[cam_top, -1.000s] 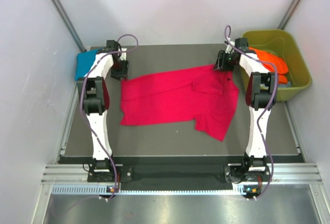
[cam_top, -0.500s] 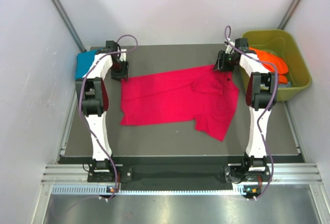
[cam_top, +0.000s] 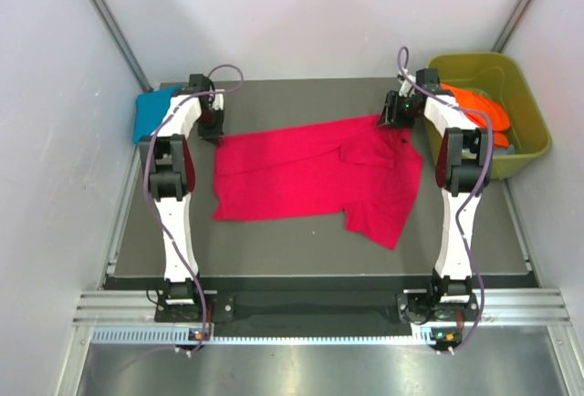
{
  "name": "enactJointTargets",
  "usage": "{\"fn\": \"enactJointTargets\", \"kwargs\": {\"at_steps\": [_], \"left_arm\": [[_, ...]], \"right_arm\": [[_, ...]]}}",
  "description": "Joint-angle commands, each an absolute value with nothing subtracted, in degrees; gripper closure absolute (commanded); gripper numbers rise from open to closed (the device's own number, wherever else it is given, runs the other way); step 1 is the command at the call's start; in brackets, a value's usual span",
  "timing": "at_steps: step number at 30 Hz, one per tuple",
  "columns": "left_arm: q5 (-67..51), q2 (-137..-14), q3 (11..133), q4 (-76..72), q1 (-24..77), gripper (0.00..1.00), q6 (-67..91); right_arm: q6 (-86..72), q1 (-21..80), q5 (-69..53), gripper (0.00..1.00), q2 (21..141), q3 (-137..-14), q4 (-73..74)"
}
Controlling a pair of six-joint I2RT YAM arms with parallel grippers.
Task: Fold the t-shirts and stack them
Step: Fold the tshirt
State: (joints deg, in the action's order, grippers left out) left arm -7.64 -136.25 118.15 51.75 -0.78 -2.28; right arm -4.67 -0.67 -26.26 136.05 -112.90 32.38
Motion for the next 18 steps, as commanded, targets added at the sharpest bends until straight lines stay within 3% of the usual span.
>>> {"fn": "enactJointTargets", "kwargs": {"at_steps": [1, 18], "left_arm": [[-8.1, -139.3, 121.0, 48.8, -1.0, 1.0, -2.4], [-4.0, -146.2, 131.0, 45.4, -1.5, 1.0, -3.6]], "right_arm": [[-4.7, -0.9, -25.6, 0.48, 134.3, -112.7, 34.5], [-4.3, -0.4, -23.7, 0.48, 138.6, -119.5, 33.6]]}}
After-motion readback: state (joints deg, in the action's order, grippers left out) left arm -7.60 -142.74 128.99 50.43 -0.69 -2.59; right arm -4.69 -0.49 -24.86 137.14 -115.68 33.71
